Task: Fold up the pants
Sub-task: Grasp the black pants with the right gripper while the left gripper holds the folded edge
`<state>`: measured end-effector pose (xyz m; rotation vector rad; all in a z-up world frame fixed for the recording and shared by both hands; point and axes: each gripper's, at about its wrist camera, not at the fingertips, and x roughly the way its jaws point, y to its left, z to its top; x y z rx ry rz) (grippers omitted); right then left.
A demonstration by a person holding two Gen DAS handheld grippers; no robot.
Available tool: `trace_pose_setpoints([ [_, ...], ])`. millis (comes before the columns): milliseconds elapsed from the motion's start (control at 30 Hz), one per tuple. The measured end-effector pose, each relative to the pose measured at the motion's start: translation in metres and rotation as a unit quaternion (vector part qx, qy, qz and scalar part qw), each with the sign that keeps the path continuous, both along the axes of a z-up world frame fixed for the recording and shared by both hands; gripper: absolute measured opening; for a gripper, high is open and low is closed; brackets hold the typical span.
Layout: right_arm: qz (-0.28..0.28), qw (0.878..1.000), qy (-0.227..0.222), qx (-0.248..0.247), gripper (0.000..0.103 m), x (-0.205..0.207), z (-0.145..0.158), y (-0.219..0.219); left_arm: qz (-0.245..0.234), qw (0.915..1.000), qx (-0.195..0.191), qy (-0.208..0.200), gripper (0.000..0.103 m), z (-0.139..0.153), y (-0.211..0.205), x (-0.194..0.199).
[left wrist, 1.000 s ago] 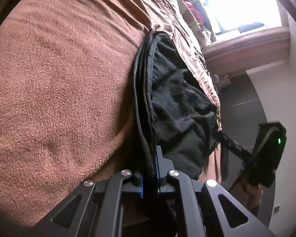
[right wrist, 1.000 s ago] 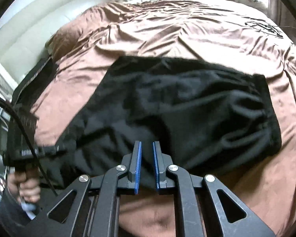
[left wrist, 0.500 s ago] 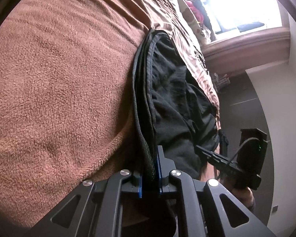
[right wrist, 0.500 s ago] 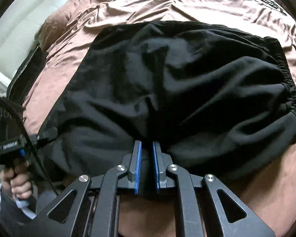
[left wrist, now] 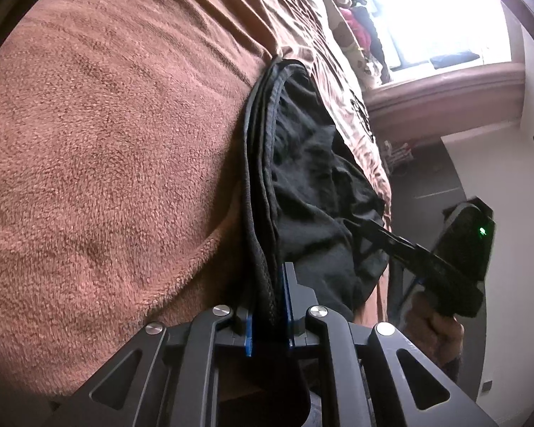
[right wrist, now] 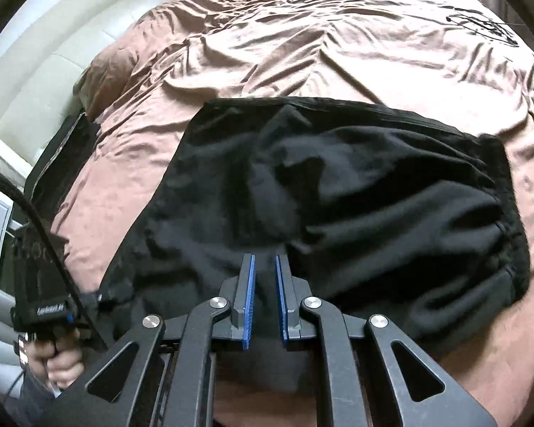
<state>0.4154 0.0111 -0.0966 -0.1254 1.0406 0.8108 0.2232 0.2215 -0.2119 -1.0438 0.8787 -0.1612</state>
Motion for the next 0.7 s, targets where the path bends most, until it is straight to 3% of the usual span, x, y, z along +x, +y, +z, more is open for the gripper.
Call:
trace_pose_setpoints([
  [200, -0.034, 0.999, 0.012, -0.026, 0.008, 0.036, -0.025, 0.019, 0.017, 0.9997, 0.018, 0.003, 0.012, 0.002, 0.0, 0.002],
  [700, -0.063, 0.997, 0.02, -0.026, 0.008, 0.117, -0.03, 0.059, 0.015, 0.9989, 0.032, 0.029, 0.012, 0.001, 0.005, 0.018],
])
